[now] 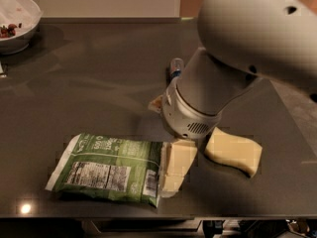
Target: Move green jalapeno chip bag near redbull can
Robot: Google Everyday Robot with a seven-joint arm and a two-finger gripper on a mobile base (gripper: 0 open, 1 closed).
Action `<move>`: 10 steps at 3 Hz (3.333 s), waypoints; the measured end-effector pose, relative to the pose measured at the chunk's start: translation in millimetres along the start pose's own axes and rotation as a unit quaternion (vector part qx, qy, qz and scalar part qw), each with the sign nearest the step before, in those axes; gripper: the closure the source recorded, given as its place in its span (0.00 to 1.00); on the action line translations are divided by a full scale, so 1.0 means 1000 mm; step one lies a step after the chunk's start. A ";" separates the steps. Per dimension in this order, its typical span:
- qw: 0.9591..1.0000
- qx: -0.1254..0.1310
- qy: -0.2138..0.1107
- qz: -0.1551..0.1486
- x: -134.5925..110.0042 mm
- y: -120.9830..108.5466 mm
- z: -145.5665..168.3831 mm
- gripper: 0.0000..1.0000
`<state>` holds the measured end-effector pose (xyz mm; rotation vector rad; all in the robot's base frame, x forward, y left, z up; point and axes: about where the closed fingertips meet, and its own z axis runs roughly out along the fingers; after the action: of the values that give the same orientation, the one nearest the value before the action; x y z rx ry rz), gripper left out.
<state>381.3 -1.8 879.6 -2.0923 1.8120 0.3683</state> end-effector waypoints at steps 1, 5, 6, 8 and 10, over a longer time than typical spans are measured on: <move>1.000 -0.003 0.013 -0.005 -0.011 0.012 0.019 0.00; 0.998 -0.036 0.052 0.009 -0.008 0.025 0.061 0.41; 0.998 -0.035 0.050 0.016 -0.007 0.020 0.054 0.64; 0.997 0.013 0.068 0.046 0.018 -0.040 0.015 1.00; 0.993 0.052 0.111 0.000 0.074 -0.112 -0.030 1.00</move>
Offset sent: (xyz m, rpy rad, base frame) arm -0.0376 0.0396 -0.0508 -0.1034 0.0290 0.0370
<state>501.8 -67.4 885.6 -2.1309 1.9077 0.0408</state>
